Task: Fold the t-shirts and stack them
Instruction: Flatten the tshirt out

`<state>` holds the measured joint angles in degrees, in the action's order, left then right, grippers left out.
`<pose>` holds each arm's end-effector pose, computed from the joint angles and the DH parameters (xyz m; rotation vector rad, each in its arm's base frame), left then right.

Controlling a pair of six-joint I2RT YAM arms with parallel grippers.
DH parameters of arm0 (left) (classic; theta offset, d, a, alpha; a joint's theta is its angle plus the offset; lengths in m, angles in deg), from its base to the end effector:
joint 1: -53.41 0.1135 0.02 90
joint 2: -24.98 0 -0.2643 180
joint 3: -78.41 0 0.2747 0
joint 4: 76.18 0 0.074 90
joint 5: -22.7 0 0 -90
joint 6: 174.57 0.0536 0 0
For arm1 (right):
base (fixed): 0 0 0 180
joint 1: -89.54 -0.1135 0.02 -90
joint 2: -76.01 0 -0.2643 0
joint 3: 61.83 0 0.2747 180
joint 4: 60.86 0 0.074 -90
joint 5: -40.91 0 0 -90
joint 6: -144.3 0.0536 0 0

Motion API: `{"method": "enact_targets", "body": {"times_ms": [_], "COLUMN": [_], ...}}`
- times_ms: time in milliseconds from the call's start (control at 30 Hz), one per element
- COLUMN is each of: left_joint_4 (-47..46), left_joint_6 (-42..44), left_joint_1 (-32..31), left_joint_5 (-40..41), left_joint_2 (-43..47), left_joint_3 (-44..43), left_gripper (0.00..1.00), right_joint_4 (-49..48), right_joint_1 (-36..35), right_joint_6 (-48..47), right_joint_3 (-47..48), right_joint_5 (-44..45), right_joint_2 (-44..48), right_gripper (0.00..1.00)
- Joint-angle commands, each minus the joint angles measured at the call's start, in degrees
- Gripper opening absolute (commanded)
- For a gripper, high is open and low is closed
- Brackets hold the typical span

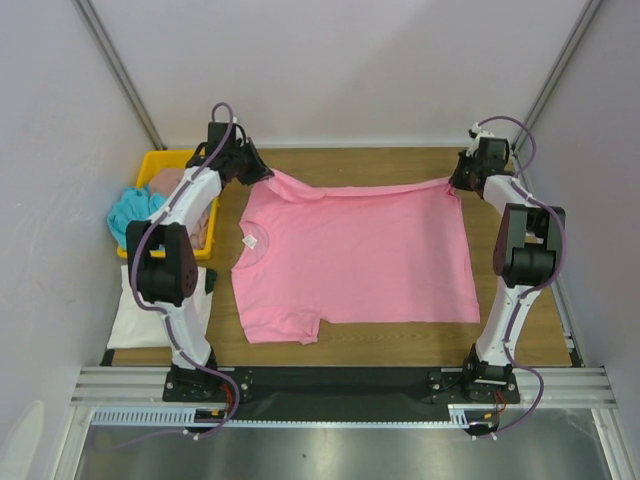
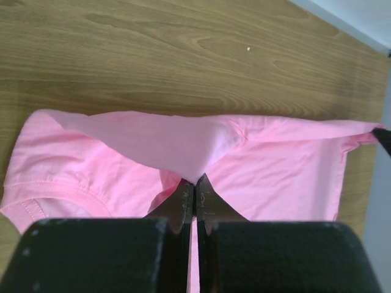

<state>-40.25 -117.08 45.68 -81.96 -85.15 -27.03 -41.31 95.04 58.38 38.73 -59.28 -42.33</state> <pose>0.4741 -0.0780 0.2573 -0.3662 2.3105 -0.6514 0.5064 -0.0392 0.1854 0.0875 2.2148 0.1838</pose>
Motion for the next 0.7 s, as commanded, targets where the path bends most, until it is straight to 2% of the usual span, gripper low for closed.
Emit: {"method": "enact_targets", "body": {"times_ms": [0, 267, 667], "left_joint_4": [0.0, 1.5, 5.2], "left_joint_6": [-2.1, -3.2, -4.1], "left_joint_1": [2.0, 2.3, 2.8], "left_joint_5": [-3.1, -9.2, -10.4], "left_joint_2": [4.2, 4.1, 9.0], "left_joint_3": [0.4, 1.1, 7.7], "left_gripper": [0.01, 0.0, 0.0], "right_joint_4": [0.8, 2.0, 5.5], "right_joint_1": [1.0, 1.2, 2.1], "right_joint_6": [-3.2, -6.8, -11.5], "right_joint_3": [0.2, 0.8, 0.7], "right_joint_5": [-1.6, -3.1, -5.5], "right_joint_2": [2.9, 2.8, 3.6], "right_gripper": [0.0, 0.0, 0.0]}}
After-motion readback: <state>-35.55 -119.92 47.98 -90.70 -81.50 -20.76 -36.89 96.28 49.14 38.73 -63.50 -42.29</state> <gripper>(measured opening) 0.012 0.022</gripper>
